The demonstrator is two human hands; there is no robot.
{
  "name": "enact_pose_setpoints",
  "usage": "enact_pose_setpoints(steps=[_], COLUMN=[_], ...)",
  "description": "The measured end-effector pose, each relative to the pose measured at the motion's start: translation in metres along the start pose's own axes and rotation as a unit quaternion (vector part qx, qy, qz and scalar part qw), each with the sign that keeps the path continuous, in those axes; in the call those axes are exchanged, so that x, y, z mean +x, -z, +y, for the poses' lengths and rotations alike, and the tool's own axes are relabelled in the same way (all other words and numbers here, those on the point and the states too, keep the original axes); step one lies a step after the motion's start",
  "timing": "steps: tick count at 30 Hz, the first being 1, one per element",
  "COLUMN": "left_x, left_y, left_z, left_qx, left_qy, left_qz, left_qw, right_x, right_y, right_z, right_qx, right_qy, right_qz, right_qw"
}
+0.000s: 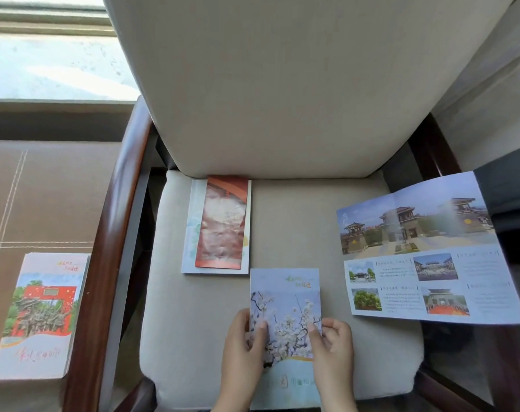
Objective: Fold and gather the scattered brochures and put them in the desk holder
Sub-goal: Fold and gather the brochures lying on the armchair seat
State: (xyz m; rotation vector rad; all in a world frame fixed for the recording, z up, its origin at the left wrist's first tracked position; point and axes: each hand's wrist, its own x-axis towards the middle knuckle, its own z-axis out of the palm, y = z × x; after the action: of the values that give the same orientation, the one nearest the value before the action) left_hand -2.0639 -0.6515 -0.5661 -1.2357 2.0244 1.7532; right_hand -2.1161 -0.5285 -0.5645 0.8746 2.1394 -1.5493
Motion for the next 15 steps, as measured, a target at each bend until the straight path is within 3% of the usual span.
enact_pose_setpoints(steps=[3, 7, 12, 15], left_x=[0.014, 0.041, 0.047, 0.040], left_y=[-0.002, -0.011, -0.014, -0.010], left_z=[0.013, 0.030, 0.025, 0.016], left_qx=[0.007, 0.180, 0.307, 0.381], left_qy=[-0.026, -0.105, -0.107, -0.123], left_qz=[-0.013, 0.052, 0.035, 0.019], left_qw=[1.000, 0.977, 0.945, 0.916], right_x=[0.016, 0.059, 0.084, 0.070], right_y=[-0.017, -0.044, -0.051, -0.040], right_z=[-0.024, -0.047, -0.044, -0.052], right_qx=[0.023, -0.079, -0.211, -0.213], right_qy=[0.041, 0.083, 0.068, 0.103], right_qz=[0.058, 0.100, 0.054, 0.050], right_qw=[0.997, 0.988, 0.974, 0.970])
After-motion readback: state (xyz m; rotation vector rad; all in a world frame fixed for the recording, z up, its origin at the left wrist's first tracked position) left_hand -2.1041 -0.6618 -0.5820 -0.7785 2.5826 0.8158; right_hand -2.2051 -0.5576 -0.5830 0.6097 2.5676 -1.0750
